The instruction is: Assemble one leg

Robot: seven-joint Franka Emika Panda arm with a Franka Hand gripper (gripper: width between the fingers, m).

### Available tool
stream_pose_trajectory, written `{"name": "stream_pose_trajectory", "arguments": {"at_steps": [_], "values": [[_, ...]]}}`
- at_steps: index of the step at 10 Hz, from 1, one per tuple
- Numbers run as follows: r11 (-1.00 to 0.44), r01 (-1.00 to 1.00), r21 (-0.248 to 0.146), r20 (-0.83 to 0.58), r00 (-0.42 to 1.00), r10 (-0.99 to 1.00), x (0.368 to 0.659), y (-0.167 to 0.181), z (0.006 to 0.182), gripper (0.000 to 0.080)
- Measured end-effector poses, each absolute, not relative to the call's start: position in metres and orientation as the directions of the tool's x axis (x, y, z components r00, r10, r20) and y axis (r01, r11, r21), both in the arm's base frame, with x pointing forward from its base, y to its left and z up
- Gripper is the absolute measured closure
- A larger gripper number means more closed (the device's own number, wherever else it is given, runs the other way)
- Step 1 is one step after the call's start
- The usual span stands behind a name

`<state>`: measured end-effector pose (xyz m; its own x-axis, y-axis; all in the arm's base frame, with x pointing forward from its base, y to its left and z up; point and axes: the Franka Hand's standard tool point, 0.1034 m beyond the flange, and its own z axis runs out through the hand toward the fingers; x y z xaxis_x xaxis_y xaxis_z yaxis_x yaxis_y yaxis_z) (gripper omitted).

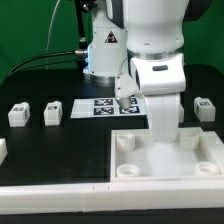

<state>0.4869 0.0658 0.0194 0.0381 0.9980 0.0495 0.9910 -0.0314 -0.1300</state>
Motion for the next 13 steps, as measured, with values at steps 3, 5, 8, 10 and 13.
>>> {"name": "stream_pose_trajectory", "arguments": {"at_steps": [3,5,8,10,13], "values": [[-0.054,0.99,-0.132,0.047,0.061,0.997,0.4847,0.0665,0.0185,0.0732],[-0.055,0.99,-0.132,0.047,0.062,0.997,0.4848,0.066,0.0185,0.0507],[-0.056,0.99,-0.132,0.046,0.063,0.997,0.4847,0.0662,0.0185,0.0211],[-0.057,0.99,-0.132,0.046,0.063,0.997,0.4848,0.0659,0.0185,0.0153],[-0.057,0.99,-0.126,0.043,0.063,0.997,0.4843,0.0652,0.0243,0.0151]]}}
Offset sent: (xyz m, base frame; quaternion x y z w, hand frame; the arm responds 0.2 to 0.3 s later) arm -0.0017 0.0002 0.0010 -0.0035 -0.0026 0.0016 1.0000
